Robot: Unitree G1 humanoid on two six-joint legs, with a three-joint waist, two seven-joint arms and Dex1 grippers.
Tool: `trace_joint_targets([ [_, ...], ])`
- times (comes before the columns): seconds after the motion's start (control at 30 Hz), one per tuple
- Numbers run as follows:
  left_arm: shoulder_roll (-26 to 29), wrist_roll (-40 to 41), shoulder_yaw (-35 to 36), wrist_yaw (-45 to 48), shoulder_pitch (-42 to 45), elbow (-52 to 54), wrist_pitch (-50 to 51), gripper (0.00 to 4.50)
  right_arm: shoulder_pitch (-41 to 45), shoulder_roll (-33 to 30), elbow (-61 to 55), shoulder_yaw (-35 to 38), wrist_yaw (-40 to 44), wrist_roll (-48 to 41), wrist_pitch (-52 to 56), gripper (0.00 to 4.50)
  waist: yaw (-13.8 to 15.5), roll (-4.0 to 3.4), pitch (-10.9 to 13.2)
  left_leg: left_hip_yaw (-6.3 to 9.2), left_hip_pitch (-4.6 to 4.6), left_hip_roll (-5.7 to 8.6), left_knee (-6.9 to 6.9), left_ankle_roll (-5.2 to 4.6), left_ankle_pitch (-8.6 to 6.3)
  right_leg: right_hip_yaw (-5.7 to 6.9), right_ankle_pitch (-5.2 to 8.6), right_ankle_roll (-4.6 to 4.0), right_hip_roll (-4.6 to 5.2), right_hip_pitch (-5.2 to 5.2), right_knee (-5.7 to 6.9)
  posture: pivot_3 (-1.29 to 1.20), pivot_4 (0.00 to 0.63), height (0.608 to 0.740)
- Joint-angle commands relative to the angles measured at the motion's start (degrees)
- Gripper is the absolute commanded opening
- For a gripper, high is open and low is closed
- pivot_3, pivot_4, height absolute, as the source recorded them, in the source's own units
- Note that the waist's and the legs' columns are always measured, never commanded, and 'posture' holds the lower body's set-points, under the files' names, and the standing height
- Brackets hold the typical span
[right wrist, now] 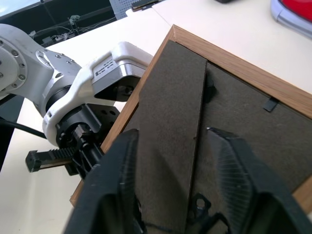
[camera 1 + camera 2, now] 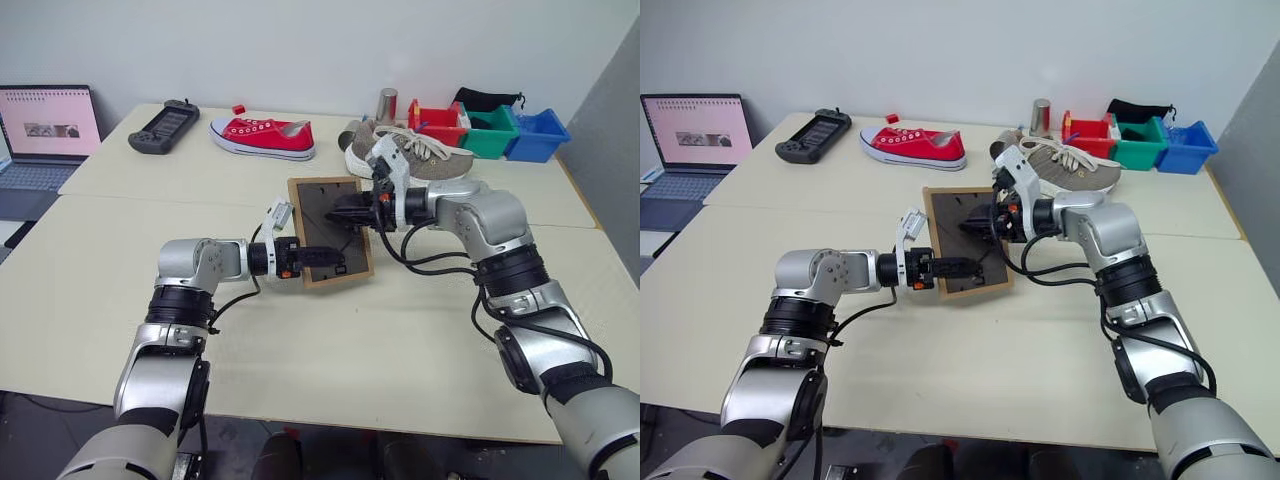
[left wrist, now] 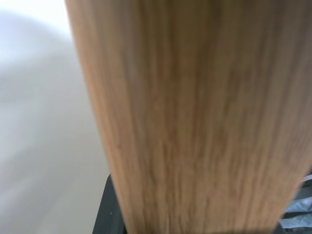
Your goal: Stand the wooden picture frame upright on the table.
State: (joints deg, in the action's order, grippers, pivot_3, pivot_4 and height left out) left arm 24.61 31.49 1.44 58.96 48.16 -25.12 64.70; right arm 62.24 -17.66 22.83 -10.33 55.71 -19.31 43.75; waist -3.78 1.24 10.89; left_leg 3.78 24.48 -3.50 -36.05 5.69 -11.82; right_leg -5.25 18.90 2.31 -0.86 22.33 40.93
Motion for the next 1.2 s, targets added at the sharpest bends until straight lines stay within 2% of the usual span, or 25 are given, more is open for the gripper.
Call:
trace_joint_targets([
  [0.03, 0.3, 2.2, 0.7, 0.8, 0.2, 3.8, 0.5, 1.03, 3.3, 1.1, 1.0, 1.1, 1.0, -0.9, 0.6, 3.14, 0.0, 0.00, 0.0, 0.01, 0.00, 0.00, 0.00, 0.00, 0.00, 0.00, 0.00, 0.00, 0.00, 0.00, 0.01, 0.00, 0.150, 0.740],
  [0.27, 0.1, 2.4, 0.6, 0.8, -0.2, 5.1, 1.4, 1.03, 4.1, 2.2, 3.1, 1.1, 4.6, -2.0, 1.5, 3.14, 0.0, 0.00, 0.0, 0.03, 0.00, 0.01, 0.00, 0.00, 0.00, 0.03, 0.00, 0.00, 0.00, 0.00, 0.01, 0.00, 0.150, 0.740],
  [0.47, 0.4, 2.4, 0.6, 1.1, -0.1, 5.2, 2.4, 1.03, 1.3, -1.1, -6.7, 1.0, 14.5, -8.6, 7.0, 3.14, 0.1, -0.01, 0.0, 0.05, 0.01, 0.01, 0.00, -0.01, -0.01, 0.07, 0.00, 0.00, 0.00, -0.01, 0.00, 0.00, 0.150, 0.740],
  [0.7, 0.9, 3.0, 0.2, 1.3, -0.4, 6.2, 3.3, 1.03, -0.5, -4.5, -10.0, 1.9, 16.7, -10.9, 9.6, 3.14, 0.0, -0.01, 0.0, 0.09, 0.00, 0.00, 0.00, -0.01, -0.01, 0.11, 0.00, 0.00, -0.01, -0.01, 0.01, 0.00, 0.150, 0.740],
  [0.9, 1.1, 3.4, -0.4, 1.7, -0.1, 6.0, 3.4, 1.03, -2.3, -7.2, -10.3, 2.2, 15.0, -9.6, 9.0, 3.14, 0.0, -0.01, 0.0, 0.08, 0.00, 0.00, 0.00, -0.02, -0.01, 0.10, 0.00, 0.00, -0.01, -0.02, 0.00, 0.00, 0.150, 0.740],
  [1.03, 0.8, 4.7, 0.5, 1.3, 0.4, 6.0, 4.8, 1.03, -4.3, -10.8, -7.3, 1.9, 13.0, -5.4, 4.9, 3.14, 0.2, -0.01, 0.0, 0.09, 0.01, 0.01, 0.00, -0.02, -0.01, 0.10, 0.00, 0.00, -0.01, -0.02, -0.02, 0.00, 0.150, 0.740],
  [1.17, 2.2, 8.9, 2.1, 1.6, -1.0, 10.0, 11.4, 1.03, -6.6, -17.6, -6.0, 3.0, 16.7, -5.0, 3.2, 3.14, 0.4, 0.00, 0.0, 0.08, 0.04, 0.03, -0.01, -0.02, -0.01, 0.08, 0.00, 0.00, 0.00, -0.02, -0.06, 0.00, 0.150, 0.740],
  [1.2, 2.8, 9.7, 2.2, 1.6, -1.7, 11.3, 13.0, 1.03, -7.0, -18.7, -5.5, 3.7, 15.5, -3.9, 1.4, 3.14, 0.4, 0.00, 0.0, 0.08, 0.06, 0.03, -0.01, -0.02, -0.01, 0.08, 0.00, 0.00, 0.00, -0.02, -0.07, 0.00, 0.150, 0.740],
])
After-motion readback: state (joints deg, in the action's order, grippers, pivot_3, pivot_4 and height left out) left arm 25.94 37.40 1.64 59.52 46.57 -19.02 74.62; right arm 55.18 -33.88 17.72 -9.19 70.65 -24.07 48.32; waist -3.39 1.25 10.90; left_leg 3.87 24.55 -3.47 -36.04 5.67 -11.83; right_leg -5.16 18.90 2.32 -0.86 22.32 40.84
